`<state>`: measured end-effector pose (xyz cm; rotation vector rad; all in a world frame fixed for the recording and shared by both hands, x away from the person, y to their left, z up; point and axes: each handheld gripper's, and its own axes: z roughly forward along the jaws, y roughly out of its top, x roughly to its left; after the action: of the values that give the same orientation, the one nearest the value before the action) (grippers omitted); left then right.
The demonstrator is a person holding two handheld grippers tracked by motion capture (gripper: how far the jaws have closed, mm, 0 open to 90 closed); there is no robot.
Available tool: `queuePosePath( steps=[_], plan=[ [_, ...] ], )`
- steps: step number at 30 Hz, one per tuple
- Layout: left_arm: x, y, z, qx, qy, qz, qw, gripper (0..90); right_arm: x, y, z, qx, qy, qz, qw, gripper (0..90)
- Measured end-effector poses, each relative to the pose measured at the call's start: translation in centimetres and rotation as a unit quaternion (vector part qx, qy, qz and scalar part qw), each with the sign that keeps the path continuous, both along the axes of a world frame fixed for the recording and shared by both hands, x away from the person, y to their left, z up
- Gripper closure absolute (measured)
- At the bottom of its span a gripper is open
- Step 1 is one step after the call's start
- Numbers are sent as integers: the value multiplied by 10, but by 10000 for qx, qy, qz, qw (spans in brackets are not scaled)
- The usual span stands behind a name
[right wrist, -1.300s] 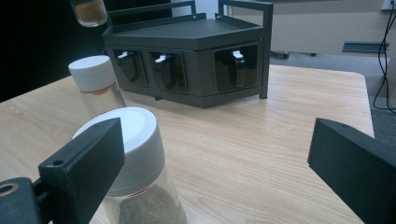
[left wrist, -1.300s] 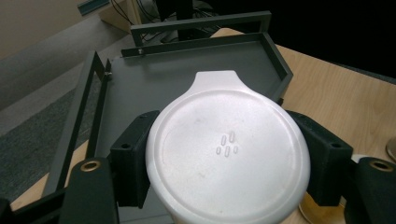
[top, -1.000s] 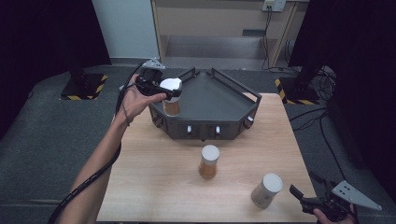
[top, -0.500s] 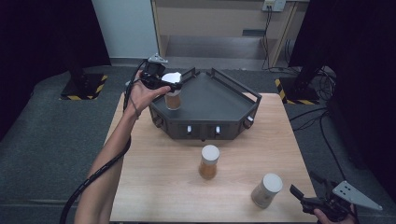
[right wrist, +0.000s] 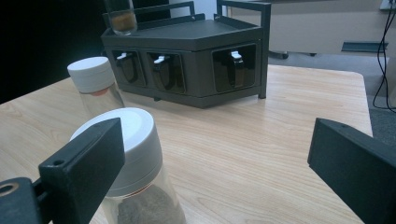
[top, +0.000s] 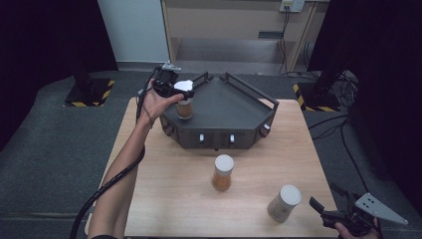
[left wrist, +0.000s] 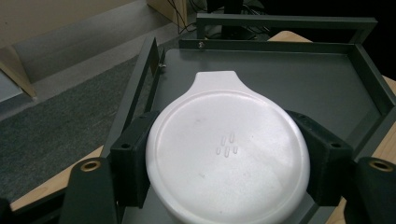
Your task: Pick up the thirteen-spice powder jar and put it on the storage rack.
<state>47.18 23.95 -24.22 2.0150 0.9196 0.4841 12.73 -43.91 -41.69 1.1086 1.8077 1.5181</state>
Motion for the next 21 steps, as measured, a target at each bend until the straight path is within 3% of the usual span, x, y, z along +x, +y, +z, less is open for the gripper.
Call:
queuePosePath(
  steps=[21],
  plan=[
    [4, -8, -10, -50, -51, -16, 10000, 305, 0, 0, 0, -11, -1, 1, 10000, 45]
  ],
)
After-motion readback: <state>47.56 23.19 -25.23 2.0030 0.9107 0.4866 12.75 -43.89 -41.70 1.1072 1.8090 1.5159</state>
